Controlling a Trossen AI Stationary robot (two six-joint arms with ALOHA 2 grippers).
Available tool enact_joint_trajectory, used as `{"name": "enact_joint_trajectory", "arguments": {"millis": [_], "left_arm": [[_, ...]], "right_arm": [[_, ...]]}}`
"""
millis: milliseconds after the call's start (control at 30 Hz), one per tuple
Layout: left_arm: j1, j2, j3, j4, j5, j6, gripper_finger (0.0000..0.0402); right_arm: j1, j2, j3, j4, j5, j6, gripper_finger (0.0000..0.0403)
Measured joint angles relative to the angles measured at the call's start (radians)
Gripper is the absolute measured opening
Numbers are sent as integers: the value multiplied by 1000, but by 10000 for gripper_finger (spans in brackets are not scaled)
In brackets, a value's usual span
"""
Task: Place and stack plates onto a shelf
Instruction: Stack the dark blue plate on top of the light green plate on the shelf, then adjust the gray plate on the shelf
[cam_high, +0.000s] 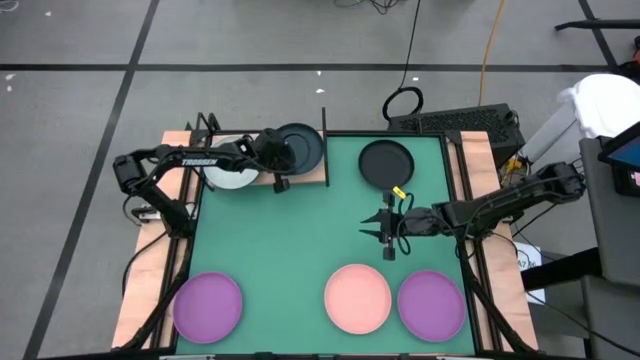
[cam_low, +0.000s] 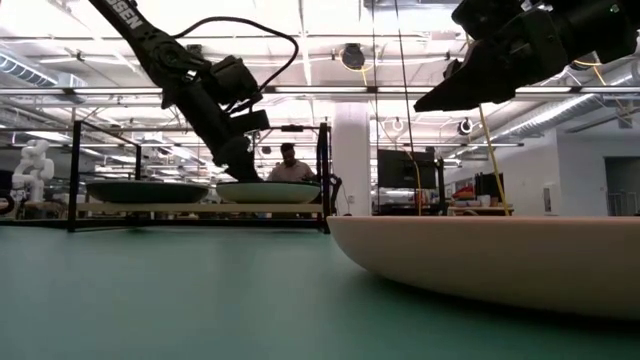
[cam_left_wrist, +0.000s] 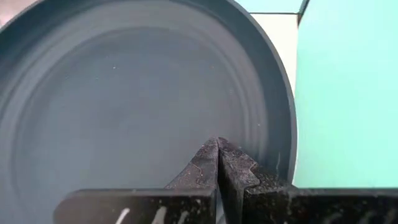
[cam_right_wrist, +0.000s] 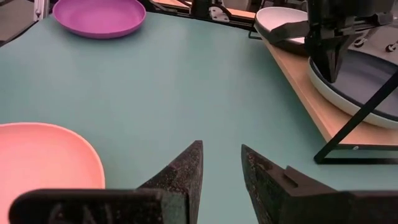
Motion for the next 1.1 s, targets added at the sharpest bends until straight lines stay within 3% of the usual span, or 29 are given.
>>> {"name": "enact_joint_trajectory", "arguments": {"millis": [600,833,1100], "left_arm": [[-40,-10,0,-28,-6,-15,1],[-60,-130,0,-70,-160,-78,1],[-56,-318,0,-384,-394,-280,1]], "right_arm": [[0,0,0,0,0,-8,93],[0,0,0,-20,0,-7,93],[0,0,0,-27,0,-7,93]]}}
